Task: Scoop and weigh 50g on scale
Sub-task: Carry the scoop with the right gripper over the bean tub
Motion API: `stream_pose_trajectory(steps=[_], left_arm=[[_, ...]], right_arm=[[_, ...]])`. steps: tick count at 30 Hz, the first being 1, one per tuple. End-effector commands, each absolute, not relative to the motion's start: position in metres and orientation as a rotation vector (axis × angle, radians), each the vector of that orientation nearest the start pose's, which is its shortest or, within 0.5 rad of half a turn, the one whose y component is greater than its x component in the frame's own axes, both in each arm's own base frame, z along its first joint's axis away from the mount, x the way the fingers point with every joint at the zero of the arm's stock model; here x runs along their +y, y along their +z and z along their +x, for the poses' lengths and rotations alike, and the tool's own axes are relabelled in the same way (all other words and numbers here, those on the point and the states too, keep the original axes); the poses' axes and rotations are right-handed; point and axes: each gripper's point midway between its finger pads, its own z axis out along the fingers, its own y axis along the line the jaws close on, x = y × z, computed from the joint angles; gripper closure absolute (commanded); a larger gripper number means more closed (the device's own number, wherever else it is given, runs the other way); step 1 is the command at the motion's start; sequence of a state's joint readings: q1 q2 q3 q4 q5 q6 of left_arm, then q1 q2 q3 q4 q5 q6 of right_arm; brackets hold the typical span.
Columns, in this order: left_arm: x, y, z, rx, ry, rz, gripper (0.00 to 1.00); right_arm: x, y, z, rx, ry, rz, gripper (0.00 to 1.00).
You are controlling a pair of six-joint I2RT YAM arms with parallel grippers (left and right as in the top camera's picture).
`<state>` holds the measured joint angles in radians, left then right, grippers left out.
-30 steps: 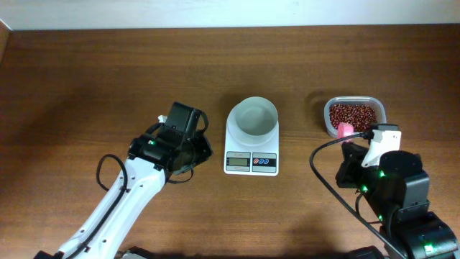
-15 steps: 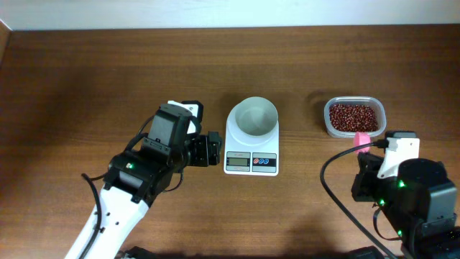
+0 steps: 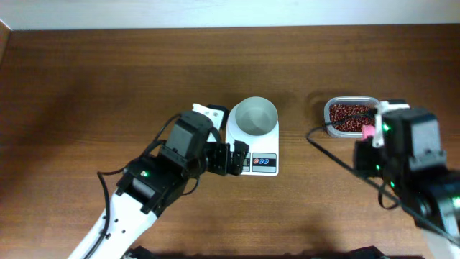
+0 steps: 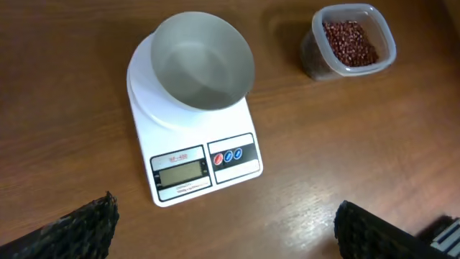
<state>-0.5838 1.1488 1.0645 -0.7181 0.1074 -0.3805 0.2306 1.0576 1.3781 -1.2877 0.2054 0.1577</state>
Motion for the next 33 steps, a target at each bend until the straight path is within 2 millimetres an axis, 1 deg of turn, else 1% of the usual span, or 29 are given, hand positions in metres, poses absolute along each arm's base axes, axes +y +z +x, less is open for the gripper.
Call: stream_pose_trajectory(steps=[1,2,3,4,6,8,10,11,12,15,17,19,20,22,25,28,33], left_arm=[[-0.192,0.229,0.271,2.377,-0.499,0.301,0.01],[-0.192,0.229,0.272,2.376,-0.497,0.3,0.01],[-0.192,0.229,0.272,2.376,-0.497,0.299,0.01],[-0.192,0.229,0.272,2.377,-0.497,0.3,0.01],[-0.192,0.229,0.272,2.376,-0.497,0.299,0.01],[-0.192,0.229,0.272,2.377,-0.497,0.3,0.01],[-0.192,0.229,0.272,2.376,-0.497,0.299,0.01],[-0.192,0.229,0.272,2.376,-0.498,0.299,0.01],[-0.192,0.23,0.272,2.373,-0.499,0.299,0.01],[-0.192,0.23,0.272,2.375,-0.498,0.299,0.01],[-0.192,0.23,0.272,2.375,-0.498,0.299,0.01],[-0.192,0.23,0.272,2.375,-0.498,0.299,0.01],[-0.192,0.23,0.272,2.375,-0.498,0.299,0.01],[-0.192,0.229,0.272,2.377,-0.497,0.3,0.01],[-0.192,0.229,0.272,2.377,-0.496,0.3,0.01],[-0.191,0.229,0.272,2.377,-0.493,0.298,0.01],[-0.191,0.229,0.272,2.376,-0.493,0.297,0.01]], right_arm=[[0.002,0.274,0.256,2.535,-0.181,0.032,0.96],[-0.004,0.27,0.262,2.55,-0.173,0.068,0.96],[-0.005,0.264,0.269,2.568,-0.108,0.083,0.96],[-0.006,0.258,0.275,2.591,-0.013,0.081,0.96],[0.001,0.253,0.282,2.605,0.192,0.047,0.96],[0.012,0.253,0.285,2.571,0.462,-0.049,0.96],[0.02,0.26,0.285,2.496,0.701,-0.101,0.96],[0.021,0.264,0.286,2.456,0.781,-0.111,0.96],[0.016,0.266,0.288,2.426,0.824,-0.099,0.96],[-0.002,0.258,0.296,2.438,0.757,-0.081,0.96],[-0.003,0.255,0.299,2.442,0.759,-0.08,0.96],[-0.012,0.247,0.305,2.467,0.706,-0.071,0.96],[-0.02,0.242,0.308,2.485,0.654,-0.066,0.96],[-0.043,0.226,0.321,2.536,0.507,-0.017,0.96],[-0.05,0.22,0.333,2.529,0.496,0.004,0.96],[-0.059,0.208,0.351,2.518,0.483,0.0,0.96],[-0.067,0.184,0.37,2.537,0.497,0.013,0.96]])
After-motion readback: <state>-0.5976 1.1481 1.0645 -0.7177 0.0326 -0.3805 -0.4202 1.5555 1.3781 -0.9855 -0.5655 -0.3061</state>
